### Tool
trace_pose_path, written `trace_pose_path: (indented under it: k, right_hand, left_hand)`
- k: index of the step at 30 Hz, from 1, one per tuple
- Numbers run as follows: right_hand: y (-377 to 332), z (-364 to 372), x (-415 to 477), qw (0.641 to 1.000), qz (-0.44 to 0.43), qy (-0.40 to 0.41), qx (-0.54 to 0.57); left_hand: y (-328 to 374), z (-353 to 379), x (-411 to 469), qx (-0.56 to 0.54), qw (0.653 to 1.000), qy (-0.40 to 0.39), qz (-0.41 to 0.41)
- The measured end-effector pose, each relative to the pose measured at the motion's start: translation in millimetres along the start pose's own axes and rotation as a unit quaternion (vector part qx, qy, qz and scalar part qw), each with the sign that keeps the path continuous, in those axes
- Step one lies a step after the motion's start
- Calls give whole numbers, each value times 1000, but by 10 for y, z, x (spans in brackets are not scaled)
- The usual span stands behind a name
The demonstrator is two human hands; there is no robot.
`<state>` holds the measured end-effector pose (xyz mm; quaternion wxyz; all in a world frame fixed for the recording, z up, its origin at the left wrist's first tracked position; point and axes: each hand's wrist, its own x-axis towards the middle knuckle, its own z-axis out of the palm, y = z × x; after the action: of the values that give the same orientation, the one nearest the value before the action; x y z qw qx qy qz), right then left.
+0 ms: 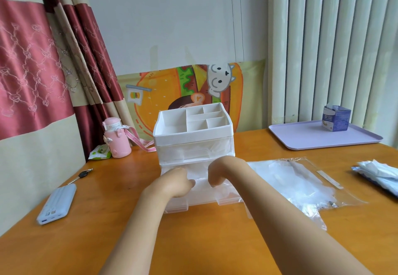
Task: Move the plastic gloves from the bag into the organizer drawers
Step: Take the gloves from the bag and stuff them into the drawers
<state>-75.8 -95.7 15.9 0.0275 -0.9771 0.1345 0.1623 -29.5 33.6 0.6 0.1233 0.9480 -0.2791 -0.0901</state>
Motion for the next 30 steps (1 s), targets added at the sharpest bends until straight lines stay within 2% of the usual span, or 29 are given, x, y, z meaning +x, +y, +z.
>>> trace_pose_path:
  k: [4, 8, 10, 12, 14, 16, 18, 21, 25, 30]
  right_hand:
    - [74, -26, -8, 999, -34, 9, 4]
    - [363, -147, -338, 979, -121, 113, 120]
    - [617, -157, -504, 960, -143, 177, 164]
    - [868, -119, -597, 946, -134, 248, 161]
    - [1086, -22, -666, 934, -115, 305, 149]
    - [1329, 135, -695, 929, -91, 334, 133]
    - [1585, 340, -675, 940, -52, 314, 125]
    - [1904, 673, -665, 967, 21, 224, 121]
    - [2108, 1080, -662, 974, 37, 120, 187]
    - [2158, 1350, -625, 974, 52, 120, 183]
  left_hand:
    - [35, -20, 36, -3, 999, -4, -32]
    - [60, -59, 33, -5, 999, 8, -46]
    - [112, -80, -31, -28, 998, 54, -36]
    - [240, -80, -137, -72, 989, 132, -3]
    - [489, -47, -274, -134, 967, 204, 66]
    - [792, 49, -378, -194, 941, 235, 147]
    - [1068, 214, -404, -226, 930, 218, 193]
    - [1386, 605, -311, -228, 935, 145, 230]
    - [1563, 1111, -70, -189, 953, 42, 231]
    - [1495, 1519, 235, -143, 972, 25, 185]
